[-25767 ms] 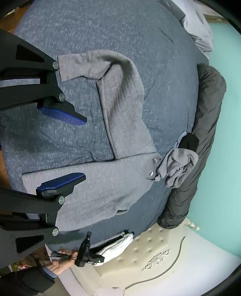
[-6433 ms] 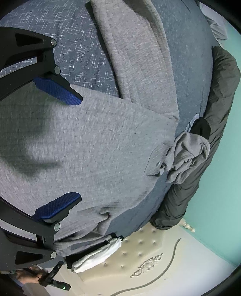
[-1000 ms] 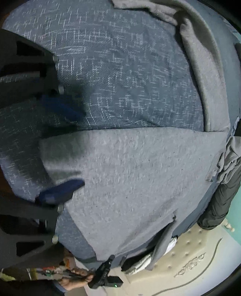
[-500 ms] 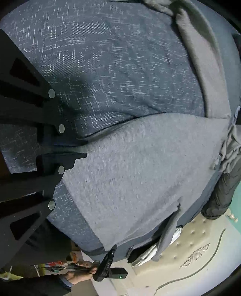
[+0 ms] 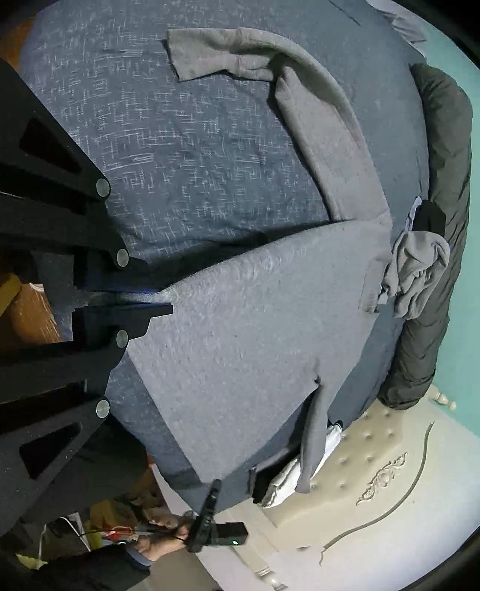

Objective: Fold clothes
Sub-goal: 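Pull the hem straight with the left tool while the right tool grips the hem beside it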

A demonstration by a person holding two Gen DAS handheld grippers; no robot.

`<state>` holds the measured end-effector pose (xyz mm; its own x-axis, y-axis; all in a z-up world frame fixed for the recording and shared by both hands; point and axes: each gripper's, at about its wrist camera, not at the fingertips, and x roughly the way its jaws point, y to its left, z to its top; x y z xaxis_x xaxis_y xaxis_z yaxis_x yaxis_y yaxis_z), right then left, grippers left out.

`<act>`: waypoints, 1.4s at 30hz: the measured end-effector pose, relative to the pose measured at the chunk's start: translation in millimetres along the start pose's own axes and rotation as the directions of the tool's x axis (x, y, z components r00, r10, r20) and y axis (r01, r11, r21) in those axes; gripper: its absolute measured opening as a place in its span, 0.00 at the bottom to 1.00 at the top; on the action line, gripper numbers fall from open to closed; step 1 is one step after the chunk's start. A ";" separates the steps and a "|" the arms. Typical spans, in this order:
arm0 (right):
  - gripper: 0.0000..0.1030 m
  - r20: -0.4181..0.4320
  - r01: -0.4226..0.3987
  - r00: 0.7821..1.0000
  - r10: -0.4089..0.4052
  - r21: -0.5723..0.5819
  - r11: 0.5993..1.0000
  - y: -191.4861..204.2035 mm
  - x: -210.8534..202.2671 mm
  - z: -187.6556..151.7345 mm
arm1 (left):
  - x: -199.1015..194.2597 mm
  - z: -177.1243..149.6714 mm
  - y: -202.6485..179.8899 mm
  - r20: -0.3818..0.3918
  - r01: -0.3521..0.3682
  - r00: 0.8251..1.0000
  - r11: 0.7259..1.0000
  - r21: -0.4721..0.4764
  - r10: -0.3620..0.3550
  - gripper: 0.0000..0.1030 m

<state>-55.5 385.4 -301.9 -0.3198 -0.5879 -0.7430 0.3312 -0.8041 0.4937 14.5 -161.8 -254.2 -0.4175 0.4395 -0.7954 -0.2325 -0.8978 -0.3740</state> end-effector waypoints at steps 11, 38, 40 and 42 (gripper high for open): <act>0.06 0.056 0.025 0.998 -0.032 0.117 0.993 -41.2 3.4 -22.7 | 49.7 -23.5 22.1 -0.082 -0.005 0.997 0.997 -0.074 -0.001 0.05; 0.04 -0.033 0.106 0.994 -0.107 -0.016 0.994 -34.0 22.6 -17.7 | 66.3 -31.8 17.3 -0.167 -0.023 0.986 0.998 -0.055 0.013 0.05; 0.04 -0.040 0.124 0.991 -0.124 -0.005 0.992 -39.3 29.6 -22.8 | 73.9 -33.9 19.2 -0.187 -0.034 0.982 0.998 -0.059 0.023 0.05; 0.04 -0.035 0.127 0.991 -0.127 -0.003 0.992 -40.3 30.9 -22.4 | 78.2 -34.9 20.3 -0.197 -0.046 0.980 0.998 -0.051 0.035 0.05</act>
<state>-58.9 401.6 -354.9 -0.3278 -0.4778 -0.8150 0.2906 -0.8718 0.3943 7.9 -146.6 -340.6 -0.2444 0.3936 -0.8862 -0.1678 -0.9173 -0.3612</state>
